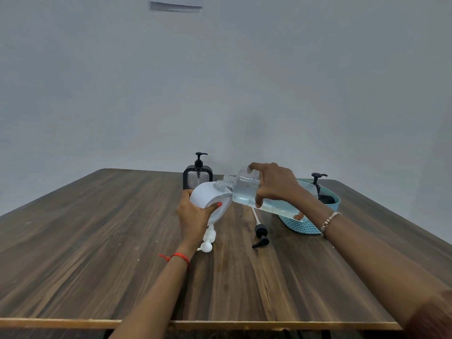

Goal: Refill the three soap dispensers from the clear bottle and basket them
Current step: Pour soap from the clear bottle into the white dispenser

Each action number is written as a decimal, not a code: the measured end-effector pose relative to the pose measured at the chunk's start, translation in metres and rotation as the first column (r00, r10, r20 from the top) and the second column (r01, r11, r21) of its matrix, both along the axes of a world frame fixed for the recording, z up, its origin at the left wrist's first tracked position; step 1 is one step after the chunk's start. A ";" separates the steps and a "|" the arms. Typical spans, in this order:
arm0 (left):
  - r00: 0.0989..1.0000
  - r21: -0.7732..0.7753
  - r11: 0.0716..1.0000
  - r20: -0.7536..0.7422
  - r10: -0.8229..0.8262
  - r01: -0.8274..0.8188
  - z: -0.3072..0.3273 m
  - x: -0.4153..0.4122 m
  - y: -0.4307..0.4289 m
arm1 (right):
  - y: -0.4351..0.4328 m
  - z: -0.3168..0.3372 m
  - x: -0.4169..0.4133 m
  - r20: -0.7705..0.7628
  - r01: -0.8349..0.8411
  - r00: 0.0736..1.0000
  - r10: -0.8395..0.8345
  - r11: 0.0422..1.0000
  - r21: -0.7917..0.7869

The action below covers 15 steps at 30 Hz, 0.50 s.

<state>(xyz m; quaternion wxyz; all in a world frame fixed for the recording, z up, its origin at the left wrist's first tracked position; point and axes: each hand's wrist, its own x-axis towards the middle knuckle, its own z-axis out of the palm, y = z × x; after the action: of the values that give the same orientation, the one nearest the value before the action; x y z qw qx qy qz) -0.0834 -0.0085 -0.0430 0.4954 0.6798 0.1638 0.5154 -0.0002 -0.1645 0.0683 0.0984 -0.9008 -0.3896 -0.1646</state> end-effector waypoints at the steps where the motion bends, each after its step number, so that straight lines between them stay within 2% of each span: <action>1: 1.000 -0.003 1.000 -0.001 0.001 -0.001 0.001 0.000 0.000 | 0.000 0.001 0.000 -0.001 -0.002 1.000 0.002 1.000 0.001; 15: 1.000 -0.016 1.000 -0.018 0.004 -0.004 0.004 0.002 0.002 | 0.000 0.007 -0.003 -0.007 -0.008 1.000 0.008 1.000 0.010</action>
<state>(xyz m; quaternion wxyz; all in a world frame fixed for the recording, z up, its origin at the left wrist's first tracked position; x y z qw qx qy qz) -0.0814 -0.0063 -0.0395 0.4981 0.6802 0.1738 0.5089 -0.0034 -0.1643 0.0750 0.1046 -0.8993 -0.3922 -0.1631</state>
